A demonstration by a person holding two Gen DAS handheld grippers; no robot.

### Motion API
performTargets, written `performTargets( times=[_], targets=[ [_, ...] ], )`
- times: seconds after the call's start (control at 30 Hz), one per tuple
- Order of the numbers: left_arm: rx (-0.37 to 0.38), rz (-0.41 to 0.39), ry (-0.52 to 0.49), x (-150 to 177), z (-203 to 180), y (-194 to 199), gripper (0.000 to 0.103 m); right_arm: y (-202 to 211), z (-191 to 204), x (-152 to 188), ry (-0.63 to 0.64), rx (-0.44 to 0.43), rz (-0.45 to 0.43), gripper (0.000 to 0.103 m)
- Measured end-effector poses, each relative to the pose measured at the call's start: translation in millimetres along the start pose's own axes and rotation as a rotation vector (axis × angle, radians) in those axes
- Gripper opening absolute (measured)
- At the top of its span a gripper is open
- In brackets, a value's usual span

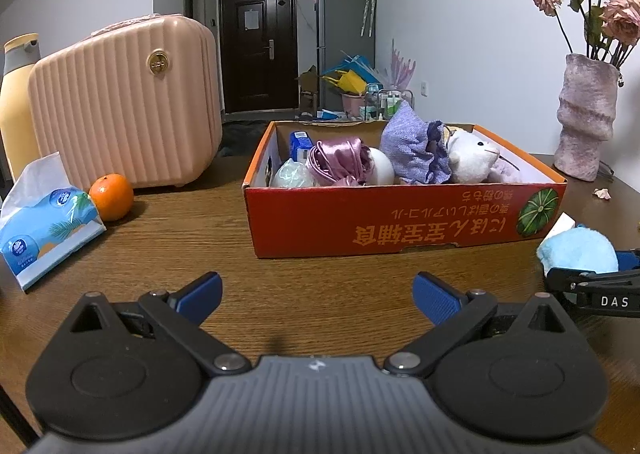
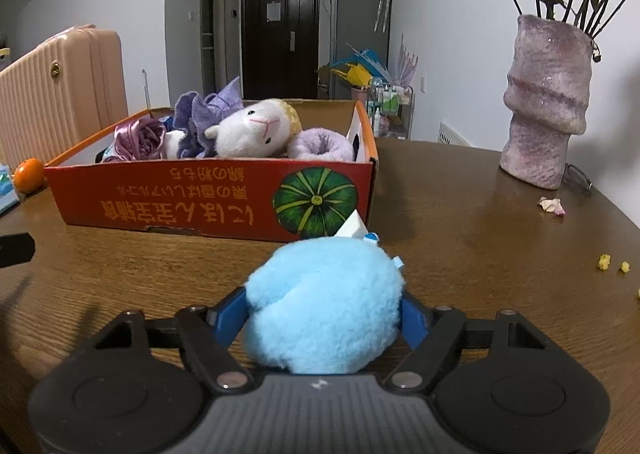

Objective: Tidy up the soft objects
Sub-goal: 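Lift the light blue plush with the right gripper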

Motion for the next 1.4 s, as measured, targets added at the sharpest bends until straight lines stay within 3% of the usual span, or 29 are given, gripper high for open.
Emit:
performTargets(
  times=[0.53,1.4],
  targets=[
    [-0.063,-0.004,0.05,-1.0,-2.7,-1.6,0.103,18.7,-14.2,-2.9,-0.003,-0.003,-0.075,0.076],
    [0.018,0.057,0.031,-0.6,-116.0,-42.8,0.103,11.9,-103.8,-6.5,0.008,0.065,-0.138,0.076]
  ],
)
Point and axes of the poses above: each gripper's, at about its wrist camera, not at the fingertips, and y roughly against the way its jaws point, z to its left, x to its underside, the point moved 5 cm from there along -y, roughly the way its jaws point, and after that the axes turned 10 degrees about x, right-handed, at the moved point
